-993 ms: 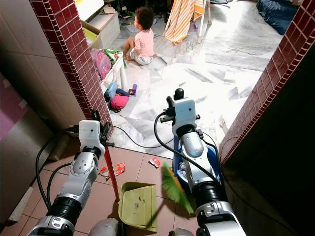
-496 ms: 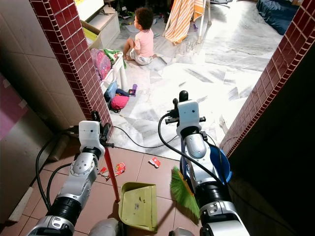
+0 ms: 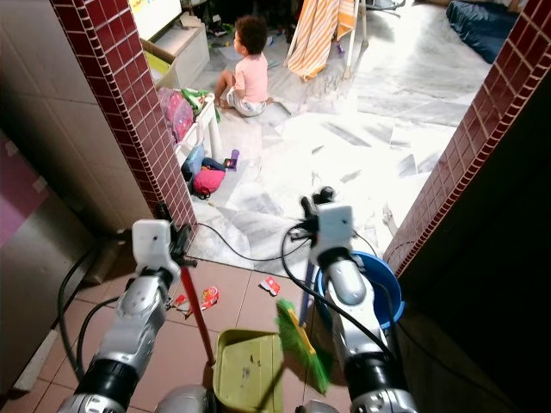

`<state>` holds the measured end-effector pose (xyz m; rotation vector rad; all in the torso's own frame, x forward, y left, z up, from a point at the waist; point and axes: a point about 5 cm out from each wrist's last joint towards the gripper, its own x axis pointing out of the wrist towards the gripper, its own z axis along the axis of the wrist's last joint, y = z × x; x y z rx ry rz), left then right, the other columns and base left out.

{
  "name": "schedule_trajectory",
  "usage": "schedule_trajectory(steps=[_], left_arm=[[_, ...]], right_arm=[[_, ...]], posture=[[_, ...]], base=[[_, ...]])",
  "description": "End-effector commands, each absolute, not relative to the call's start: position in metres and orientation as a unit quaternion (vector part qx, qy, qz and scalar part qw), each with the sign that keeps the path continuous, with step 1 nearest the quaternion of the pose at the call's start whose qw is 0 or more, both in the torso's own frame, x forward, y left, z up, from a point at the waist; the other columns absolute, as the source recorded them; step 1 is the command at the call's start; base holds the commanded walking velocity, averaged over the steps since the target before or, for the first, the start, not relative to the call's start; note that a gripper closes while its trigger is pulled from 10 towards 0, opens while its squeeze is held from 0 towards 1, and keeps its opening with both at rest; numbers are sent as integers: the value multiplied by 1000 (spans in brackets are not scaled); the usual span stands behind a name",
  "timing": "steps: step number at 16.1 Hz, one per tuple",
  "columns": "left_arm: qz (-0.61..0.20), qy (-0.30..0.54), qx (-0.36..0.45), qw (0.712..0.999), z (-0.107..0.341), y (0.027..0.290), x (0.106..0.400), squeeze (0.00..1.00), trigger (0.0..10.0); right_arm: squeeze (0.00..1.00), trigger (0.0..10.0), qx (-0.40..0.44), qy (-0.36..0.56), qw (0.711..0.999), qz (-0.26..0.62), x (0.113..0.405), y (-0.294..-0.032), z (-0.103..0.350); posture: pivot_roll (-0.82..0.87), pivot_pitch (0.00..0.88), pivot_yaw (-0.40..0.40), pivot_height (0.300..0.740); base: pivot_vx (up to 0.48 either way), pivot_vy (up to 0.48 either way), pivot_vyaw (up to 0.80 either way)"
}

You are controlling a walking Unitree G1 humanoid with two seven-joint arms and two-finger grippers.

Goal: Sweep floor

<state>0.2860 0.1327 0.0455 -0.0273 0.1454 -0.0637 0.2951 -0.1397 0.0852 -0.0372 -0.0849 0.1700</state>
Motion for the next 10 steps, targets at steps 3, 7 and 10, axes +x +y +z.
schedule_trajectory(steps=[3,7,10], left_arm=[[-19,34,1,999,61,146,279,0,10000],[-15,30,0,999,66,152,276,0,10000],[-28,33,3,999,67,147,272,0,10000]], right_arm=[[0,10000,-22,-41,999,25,282,-166,87],[0,10000,-18,-24,1000,6,265,-172,83],[0,10000,-18,-21,1000,12,257,-165,83]], posture=[[-32,0,52,740],[-19,0,48,740],[-28,0,62,740]], base=[[0,0,0],[0,0,0],[0,0,0]])
